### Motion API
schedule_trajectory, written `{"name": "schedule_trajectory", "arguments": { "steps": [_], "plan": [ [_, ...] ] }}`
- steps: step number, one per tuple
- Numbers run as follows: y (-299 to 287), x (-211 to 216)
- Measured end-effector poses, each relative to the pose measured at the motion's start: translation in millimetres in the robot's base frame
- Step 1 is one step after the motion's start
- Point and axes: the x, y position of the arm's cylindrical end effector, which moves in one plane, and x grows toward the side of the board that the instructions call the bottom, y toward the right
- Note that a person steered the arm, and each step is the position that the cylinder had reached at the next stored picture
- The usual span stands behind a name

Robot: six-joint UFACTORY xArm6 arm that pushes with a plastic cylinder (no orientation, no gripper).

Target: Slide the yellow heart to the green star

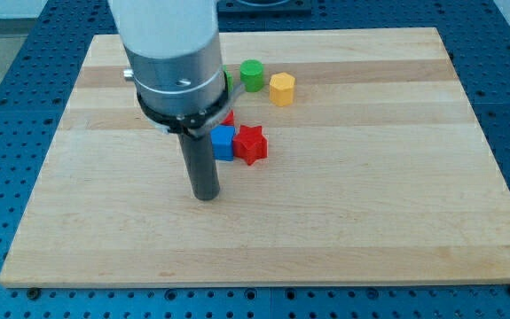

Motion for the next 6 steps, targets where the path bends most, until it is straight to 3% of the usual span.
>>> {"name": "schedule_trajectory", "arguments": {
  "steps": [6],
  "plan": [
    [-28,-102]
  ]
}}
